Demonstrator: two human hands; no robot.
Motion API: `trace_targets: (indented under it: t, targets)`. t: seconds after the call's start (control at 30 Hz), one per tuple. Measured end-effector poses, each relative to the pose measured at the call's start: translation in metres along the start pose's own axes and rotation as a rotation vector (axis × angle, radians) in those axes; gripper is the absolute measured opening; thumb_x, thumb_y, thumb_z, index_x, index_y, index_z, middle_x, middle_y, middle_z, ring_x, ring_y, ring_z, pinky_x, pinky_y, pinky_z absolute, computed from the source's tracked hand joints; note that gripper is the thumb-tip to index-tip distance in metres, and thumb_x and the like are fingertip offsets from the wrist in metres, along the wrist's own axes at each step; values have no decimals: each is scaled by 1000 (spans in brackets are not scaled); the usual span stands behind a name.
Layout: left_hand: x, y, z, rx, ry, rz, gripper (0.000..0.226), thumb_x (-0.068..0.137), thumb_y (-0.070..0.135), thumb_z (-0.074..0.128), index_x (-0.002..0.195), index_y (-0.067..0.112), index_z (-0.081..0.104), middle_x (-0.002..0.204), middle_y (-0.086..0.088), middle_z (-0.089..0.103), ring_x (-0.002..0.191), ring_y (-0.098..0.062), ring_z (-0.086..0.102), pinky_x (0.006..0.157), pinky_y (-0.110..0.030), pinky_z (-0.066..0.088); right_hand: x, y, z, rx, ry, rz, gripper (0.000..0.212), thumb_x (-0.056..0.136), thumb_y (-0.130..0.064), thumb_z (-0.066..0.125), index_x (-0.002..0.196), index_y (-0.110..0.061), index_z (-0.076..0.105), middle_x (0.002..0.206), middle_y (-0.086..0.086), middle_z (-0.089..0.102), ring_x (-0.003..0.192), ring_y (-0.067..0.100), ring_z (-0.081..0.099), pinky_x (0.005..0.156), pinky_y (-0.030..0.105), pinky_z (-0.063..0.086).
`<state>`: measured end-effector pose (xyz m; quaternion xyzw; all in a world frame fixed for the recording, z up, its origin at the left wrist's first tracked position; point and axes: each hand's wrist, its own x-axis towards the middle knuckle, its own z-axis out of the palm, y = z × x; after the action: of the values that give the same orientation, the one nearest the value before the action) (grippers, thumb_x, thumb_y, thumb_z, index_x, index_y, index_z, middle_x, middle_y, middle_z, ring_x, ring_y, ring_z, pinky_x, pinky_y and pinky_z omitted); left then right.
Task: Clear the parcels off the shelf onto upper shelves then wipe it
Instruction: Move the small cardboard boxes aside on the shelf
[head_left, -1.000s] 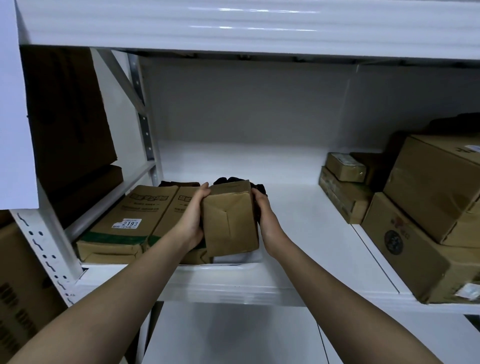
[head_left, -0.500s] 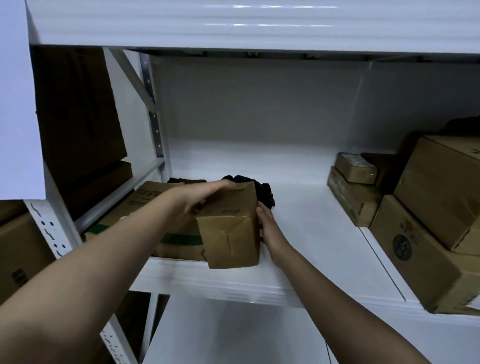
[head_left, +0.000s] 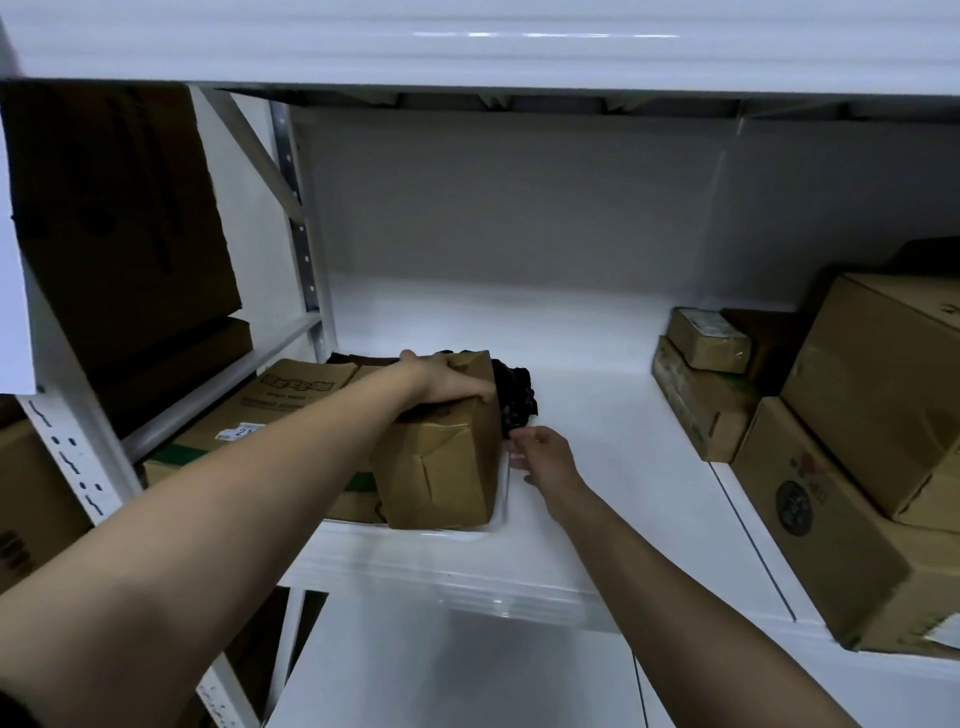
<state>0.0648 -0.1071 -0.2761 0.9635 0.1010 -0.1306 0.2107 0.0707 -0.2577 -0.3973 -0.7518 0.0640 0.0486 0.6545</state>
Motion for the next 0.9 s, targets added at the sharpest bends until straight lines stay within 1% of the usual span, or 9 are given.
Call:
trace_targets:
  t: [0.13,0.27,0.33,0.4,0.5,0.63,0.73,0.8,0.9]
  targets:
    - [-1,-1,-12,8,21,-22,89,68,70,56,145,36,28,136,-8,29,107,-34,40,79,-41,40,17,12,2,-267,-9,-4,20,89,-16,55,70,-20,60,86,9,66,87,27,64,83,35,53]
    - [0,-4,-13,-30,0,-29,88,66,69,59,143,37,30,132,-8,33,102,-32,41,78,-39,40,21,14,7,-426,-46,-31,28,89,-15,52,62,-16,52,65,3,54,64,18,53,54,23,36]
    - [0,-6,-13,-50,3,-34,89,65,69,60,142,37,32,131,-8,35,102,-31,42,78,-38,41,26,16,8,-450,-56,-42,24,91,-17,51,68,-14,58,71,3,57,72,20,55,55,24,34]
    - [1,-8,-13,-63,18,-43,90,62,70,61,140,37,34,126,-7,37,104,-31,45,80,-38,43,31,16,10,-466,-48,-65,20,93,-22,50,85,-13,65,93,9,66,91,26,60,67,24,37]
    - [2,-8,-14,-83,32,-50,89,63,70,61,141,35,34,128,-7,34,111,-33,44,83,-39,43,37,14,16,-513,8,-73,25,95,-26,46,97,-11,66,108,13,65,102,31,60,73,25,38]
    - [1,-7,-13,-73,41,-46,86,71,67,59,144,30,31,136,-9,30,121,-34,39,82,-38,39,42,16,21,-616,74,-79,25,95,-20,43,105,-10,63,112,11,64,103,30,60,72,25,38]
    - [-1,-6,-11,-59,49,-46,83,75,65,57,145,29,29,139,-9,28,125,-35,35,81,-38,36,43,20,22,-584,61,-49,26,96,-20,42,107,-9,63,114,12,63,105,31,59,74,25,38]
    - [-2,-5,-10,-49,50,-44,84,76,64,57,146,29,28,141,-10,24,126,-37,34,82,-39,37,42,22,19,-494,47,-27,27,97,-26,44,103,-9,65,110,13,65,103,31,60,74,26,39]
    - [-1,-1,-4,-49,43,-38,86,75,63,58,147,28,26,143,-10,20,126,-40,36,86,-40,41,45,25,14,-410,19,-4,20,93,-29,53,84,-13,62,95,11,67,95,29,63,73,26,43]
